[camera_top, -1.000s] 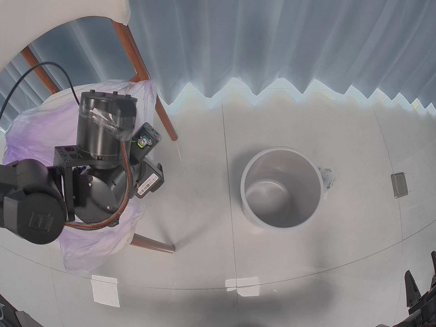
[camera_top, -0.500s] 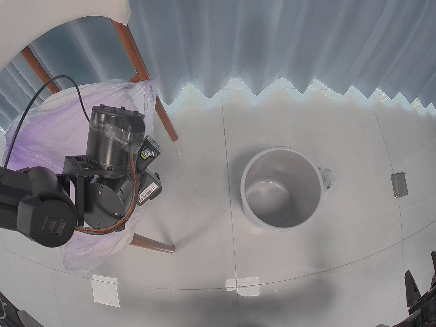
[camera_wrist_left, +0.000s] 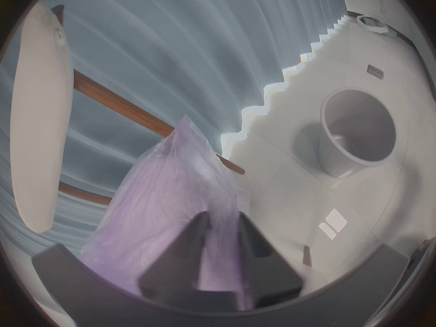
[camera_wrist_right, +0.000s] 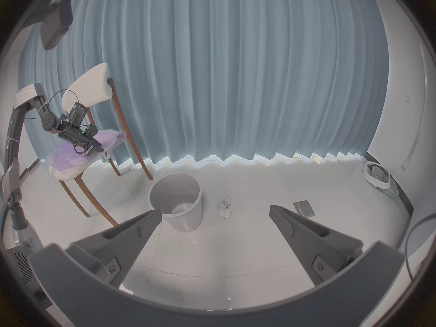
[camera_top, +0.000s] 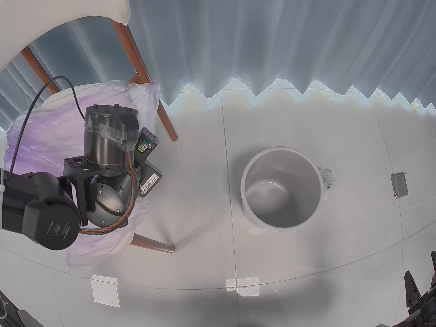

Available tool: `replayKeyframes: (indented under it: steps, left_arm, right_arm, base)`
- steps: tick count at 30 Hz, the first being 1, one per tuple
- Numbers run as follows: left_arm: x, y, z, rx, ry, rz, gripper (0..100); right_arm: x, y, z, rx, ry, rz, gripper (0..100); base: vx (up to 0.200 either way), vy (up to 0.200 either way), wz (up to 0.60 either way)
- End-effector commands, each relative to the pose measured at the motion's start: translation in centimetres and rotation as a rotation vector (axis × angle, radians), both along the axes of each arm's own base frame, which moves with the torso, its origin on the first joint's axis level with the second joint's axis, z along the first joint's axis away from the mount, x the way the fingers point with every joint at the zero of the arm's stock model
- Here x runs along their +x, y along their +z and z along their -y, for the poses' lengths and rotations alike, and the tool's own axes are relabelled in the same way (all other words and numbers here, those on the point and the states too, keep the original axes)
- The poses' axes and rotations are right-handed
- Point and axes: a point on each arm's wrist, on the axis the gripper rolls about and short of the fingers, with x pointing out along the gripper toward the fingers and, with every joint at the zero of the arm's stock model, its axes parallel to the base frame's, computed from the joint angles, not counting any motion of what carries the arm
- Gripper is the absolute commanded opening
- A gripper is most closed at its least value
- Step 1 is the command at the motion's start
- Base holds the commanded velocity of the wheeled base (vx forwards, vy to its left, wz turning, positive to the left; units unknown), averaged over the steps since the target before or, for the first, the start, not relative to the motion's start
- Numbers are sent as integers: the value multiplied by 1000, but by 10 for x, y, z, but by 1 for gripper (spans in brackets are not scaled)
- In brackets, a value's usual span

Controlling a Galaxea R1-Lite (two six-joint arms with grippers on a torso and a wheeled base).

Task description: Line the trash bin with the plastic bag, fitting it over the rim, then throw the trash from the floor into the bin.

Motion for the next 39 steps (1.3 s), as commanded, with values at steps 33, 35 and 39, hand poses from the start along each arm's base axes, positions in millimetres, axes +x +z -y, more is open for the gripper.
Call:
replayKeyframes:
  steps: [33, 35, 39]
  left_arm:
    - [-94, 19, -96, -879, -395, -77, 0]
    - [-99, 17, -108, -965, -394, -93, 0]
    - [-107, 22, -119, -1124, -377, -87, 0]
  right_arm:
    - [0, -5, 0, 1, 1, -2, 100]
    - [0, -5, 0, -1, 1, -2, 100]
    - [0, -5, 0, -1, 1, -2, 100]
  base:
    - [0, 0, 0]
    - [0, 0, 0]
    - [0, 0, 0]
